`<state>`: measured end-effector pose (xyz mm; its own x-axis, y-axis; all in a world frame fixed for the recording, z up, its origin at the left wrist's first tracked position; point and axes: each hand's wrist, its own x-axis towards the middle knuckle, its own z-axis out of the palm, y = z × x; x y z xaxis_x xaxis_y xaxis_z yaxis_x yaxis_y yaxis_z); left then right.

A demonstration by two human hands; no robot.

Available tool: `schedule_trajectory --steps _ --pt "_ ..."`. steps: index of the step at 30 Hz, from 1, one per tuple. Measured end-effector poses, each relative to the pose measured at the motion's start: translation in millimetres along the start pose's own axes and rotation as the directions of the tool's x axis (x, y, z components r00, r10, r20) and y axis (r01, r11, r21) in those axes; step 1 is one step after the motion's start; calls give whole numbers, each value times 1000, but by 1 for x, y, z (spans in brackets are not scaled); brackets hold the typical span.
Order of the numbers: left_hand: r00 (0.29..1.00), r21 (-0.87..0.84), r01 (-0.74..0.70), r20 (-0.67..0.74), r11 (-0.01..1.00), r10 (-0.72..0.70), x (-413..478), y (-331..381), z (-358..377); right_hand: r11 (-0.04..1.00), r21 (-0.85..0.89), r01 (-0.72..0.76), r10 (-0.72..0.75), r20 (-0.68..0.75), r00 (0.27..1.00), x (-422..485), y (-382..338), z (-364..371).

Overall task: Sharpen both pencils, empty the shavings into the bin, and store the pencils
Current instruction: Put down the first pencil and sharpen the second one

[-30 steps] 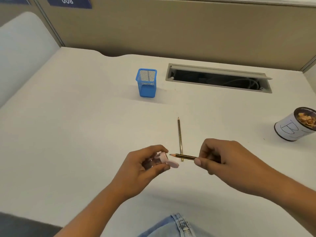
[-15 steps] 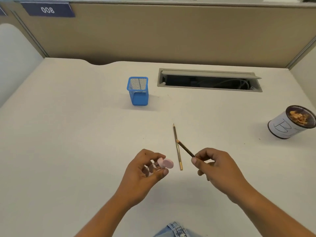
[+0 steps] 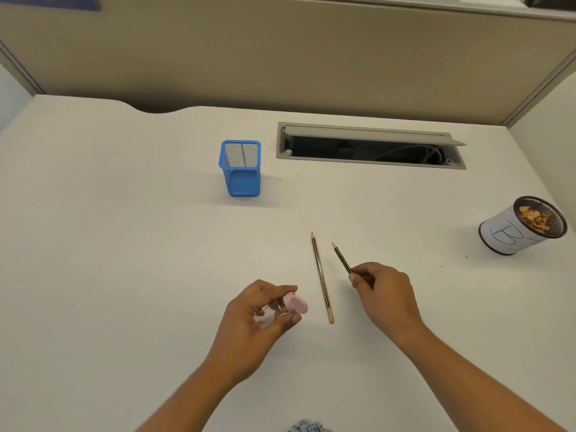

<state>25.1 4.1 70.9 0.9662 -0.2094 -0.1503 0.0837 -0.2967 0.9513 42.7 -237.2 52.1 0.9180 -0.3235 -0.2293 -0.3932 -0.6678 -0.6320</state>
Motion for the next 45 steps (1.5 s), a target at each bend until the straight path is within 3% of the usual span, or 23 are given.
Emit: schedule_trajectory --steps 13,16,19,24,27,33,37,43,45 --pt "997 6 62 -49 998 -62 17 -8 5 1000 20 -24 24 19 1000 19 6 11" --pt "997 18 60 -44 998 -59 19 -9 6 994 94 -53 46 74 996 18 0 12" --pt "997 6 62 -55 998 -62 22 -9 5 970 243 -15 -32 188 982 7 -13 6" --pt "997 -12 35 -63 999 -36 26 -10 0 949 299 103 -189 275 943 -11 -28 -10" --pt "998 7 9 -57 1000 -9 28 -9 -2 953 259 155 -226 272 935 -14 -32 -20" --pt "998 114 -59 25 992 56 27 -3 -2 954 -7 300 -288 264 921 -18 -40 -31" --pt "991 236 -112 93 965 93 24 0 -5 831 -183 525 -459 307 834 -21 -47 -37" --pt "977 71 -102 194 992 87 14 19 -21 466 -248 849 -809 269 523 -21 -49 -51" --pt "971 54 -166 182 985 154 9 26 -23 426 -254 868 -830 271 487 -25 -55 -59"
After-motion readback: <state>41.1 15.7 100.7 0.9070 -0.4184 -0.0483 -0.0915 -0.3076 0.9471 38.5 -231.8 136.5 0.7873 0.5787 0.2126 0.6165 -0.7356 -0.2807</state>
